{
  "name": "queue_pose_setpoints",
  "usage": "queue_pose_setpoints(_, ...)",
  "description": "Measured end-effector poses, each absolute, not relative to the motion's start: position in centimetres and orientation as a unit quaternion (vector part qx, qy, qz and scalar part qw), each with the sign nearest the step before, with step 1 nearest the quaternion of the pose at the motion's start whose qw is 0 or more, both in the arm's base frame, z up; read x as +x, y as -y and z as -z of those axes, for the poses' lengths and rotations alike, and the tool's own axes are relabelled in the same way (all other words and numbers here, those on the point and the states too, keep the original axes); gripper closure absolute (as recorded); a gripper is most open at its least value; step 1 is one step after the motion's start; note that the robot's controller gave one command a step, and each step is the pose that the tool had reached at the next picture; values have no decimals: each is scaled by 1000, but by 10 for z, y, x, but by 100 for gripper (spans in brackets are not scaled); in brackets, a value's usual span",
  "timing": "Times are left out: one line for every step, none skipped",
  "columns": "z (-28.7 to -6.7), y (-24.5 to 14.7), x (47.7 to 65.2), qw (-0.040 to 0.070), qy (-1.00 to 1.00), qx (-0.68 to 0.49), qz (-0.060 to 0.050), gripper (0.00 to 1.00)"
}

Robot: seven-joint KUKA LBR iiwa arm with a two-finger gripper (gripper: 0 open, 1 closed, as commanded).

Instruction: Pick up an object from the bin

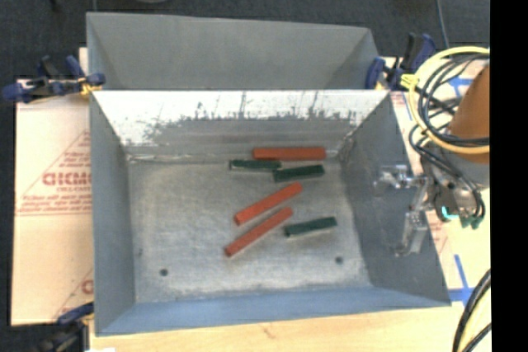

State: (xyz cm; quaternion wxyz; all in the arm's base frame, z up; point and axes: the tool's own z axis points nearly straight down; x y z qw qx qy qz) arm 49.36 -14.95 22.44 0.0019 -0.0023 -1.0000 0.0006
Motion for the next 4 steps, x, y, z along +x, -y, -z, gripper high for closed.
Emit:
queue_pose_setpoints(-69, 67, 507, -3, 988, 156, -1, 0)
queue_pose_setpoints(-103, 17, 549, -5, 988, 157, 0, 0)
queue_pose_setpoints(-118, -14, 582, -4, 979, 206, 0, 0)
queue_pose_setpoints(-68, -26, 567, 0, 975, 222, 0, 0)
